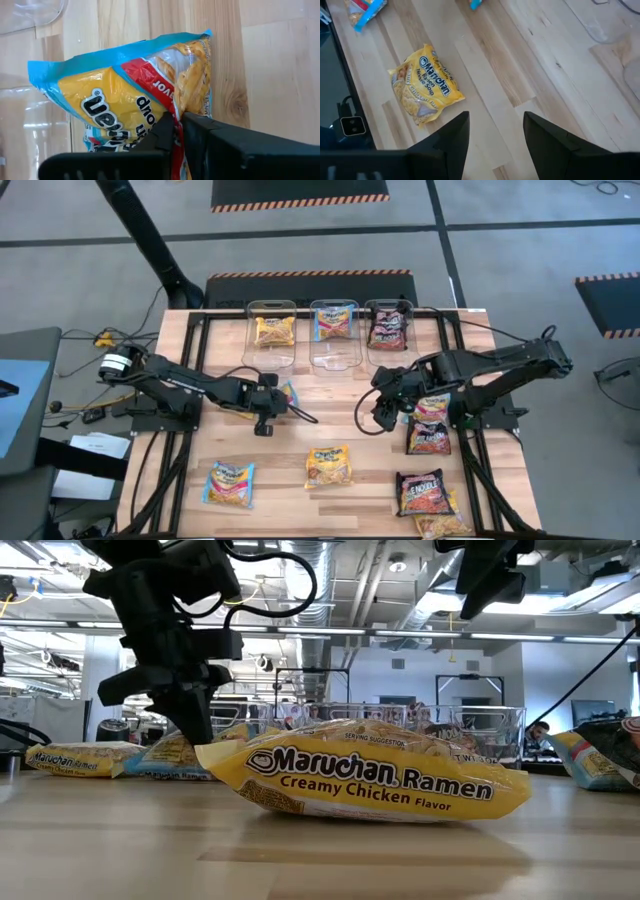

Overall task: Sort Maruchan noodles
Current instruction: Put the blue noodle pack into the center transparent bin

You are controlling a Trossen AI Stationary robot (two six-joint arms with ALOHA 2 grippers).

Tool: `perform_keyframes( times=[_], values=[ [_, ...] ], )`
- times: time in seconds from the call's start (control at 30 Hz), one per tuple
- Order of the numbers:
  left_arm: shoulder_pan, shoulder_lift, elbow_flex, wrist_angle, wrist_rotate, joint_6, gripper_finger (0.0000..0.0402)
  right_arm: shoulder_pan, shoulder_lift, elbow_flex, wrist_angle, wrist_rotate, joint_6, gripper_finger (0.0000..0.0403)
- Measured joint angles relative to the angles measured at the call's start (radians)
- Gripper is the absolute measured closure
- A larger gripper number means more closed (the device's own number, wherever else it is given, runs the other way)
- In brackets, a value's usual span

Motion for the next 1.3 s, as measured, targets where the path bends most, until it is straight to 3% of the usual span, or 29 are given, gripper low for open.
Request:
perform_keyframes(
  times=[0.5,0.77,1.07,1.3],
  values=[
    [-0.076,-0.096,0.113,-0.088,0.000,0.035,0.0401,-0.002,0.000,0.000,0.084,-0.001,0.104,0.0194],
    [-0.117,-0.116,0.269,-0.160,-0.097,0.162,0.0401,-0.019,0.000,0.000,0.170,-0.004,0.194,0.0194],
    [-0.151,-0.116,0.452,-0.253,-0.190,0.327,0.0401,-0.102,0.000,0.000,0.315,-0.009,0.177,0.0194],
    [-0.179,-0.117,0.539,-0.275,-0.253,0.426,0.0401,-0.203,0.000,0.000,0.455,-0.119,0.111,0.0173]
  ],
)
